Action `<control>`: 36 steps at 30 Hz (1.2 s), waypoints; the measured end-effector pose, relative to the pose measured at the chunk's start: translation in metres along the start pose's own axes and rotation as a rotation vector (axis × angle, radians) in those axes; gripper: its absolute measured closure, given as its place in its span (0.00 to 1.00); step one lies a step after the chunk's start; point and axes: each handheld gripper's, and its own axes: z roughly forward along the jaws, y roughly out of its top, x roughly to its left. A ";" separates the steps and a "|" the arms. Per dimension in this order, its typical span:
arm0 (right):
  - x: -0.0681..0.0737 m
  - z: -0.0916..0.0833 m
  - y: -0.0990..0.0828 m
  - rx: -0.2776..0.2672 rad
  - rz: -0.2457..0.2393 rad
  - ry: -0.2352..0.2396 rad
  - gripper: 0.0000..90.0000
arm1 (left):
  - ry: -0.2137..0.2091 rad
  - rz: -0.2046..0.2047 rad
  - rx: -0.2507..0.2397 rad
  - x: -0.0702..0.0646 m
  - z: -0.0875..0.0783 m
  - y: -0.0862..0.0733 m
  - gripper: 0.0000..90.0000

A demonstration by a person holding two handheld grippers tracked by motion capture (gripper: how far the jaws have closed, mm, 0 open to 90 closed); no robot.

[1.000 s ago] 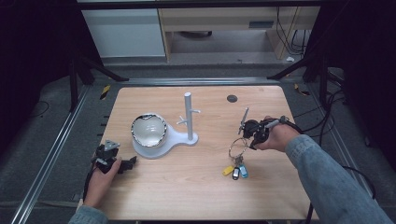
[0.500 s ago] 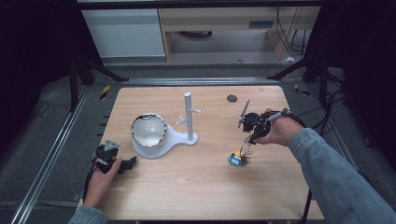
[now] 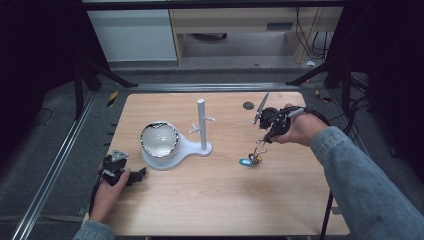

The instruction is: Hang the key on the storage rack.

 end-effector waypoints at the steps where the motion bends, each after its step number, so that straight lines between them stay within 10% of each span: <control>1: 0.000 -0.002 0.000 -0.002 -0.001 -0.004 0.99 | 0.000 0.000 0.000 0.000 0.000 0.000 0.00; 36: 0.000 -0.059 0.047 -0.045 -0.045 -0.106 0.99 | 0.000 0.000 0.000 0.000 0.000 0.000 0.00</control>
